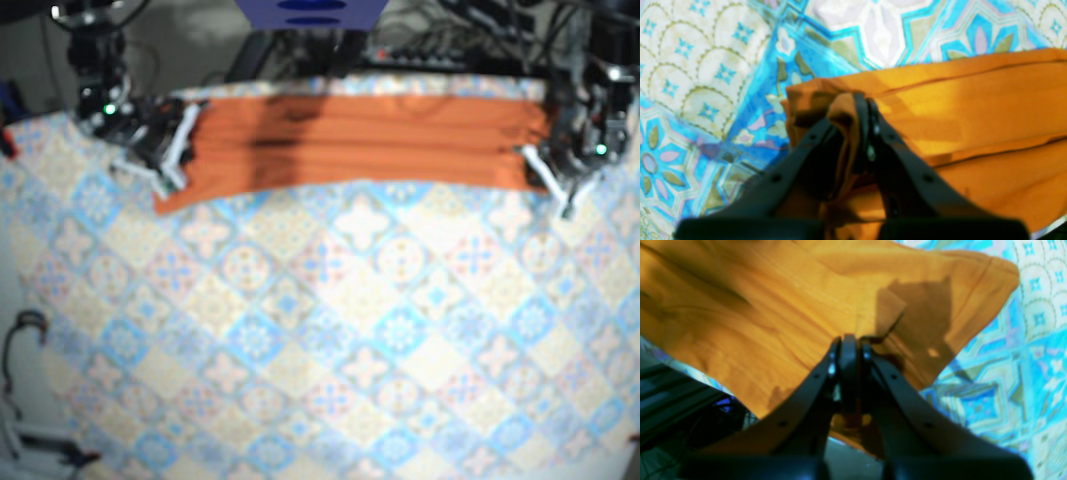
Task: Fold the T-shirt properly
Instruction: 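Hold the folded shirt and lower both grippers toward the table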
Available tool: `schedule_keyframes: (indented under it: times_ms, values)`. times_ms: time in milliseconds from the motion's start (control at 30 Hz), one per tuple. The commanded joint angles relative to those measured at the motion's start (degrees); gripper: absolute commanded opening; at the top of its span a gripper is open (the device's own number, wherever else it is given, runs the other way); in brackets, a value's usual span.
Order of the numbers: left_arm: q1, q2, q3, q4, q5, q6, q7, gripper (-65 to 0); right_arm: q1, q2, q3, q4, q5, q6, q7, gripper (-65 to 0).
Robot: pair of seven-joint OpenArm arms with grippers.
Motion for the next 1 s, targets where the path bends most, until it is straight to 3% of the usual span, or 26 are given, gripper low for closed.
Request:
schedule_keyframes:
  times_ms: [0, 233, 533, 967]
  values:
    - [-0.4, -1.4, -0.3, 0.7, 0.1, 0.1, -0.5, -65.0, -0.3, 0.7, 0.5, 1.1, -0.5, -0.9, 0.2, -65.0]
    - [-0.4, -1.4, -0.3, 0.6, 0.1, 0.1, -0.5, -65.0, -1.6, 0.6, 0.5, 4.0, -0.4, -1.5, 0.0, -65.0]
    - [-0.4, -1.4, -0.3, 0.5, 0.2, 0.1, -0.5, -65.0, -2.7, -3.2, 0.5, 6.2, -0.6, -1.6, -1.2, -65.0]
    - [-0.1, -1.4, -0.3, 0.5, 0.2, 0.1, -0.5, -65.0, -3.0, -4.8, 0.4, 5.8, -0.6, -1.6, -2.3, -65.0]
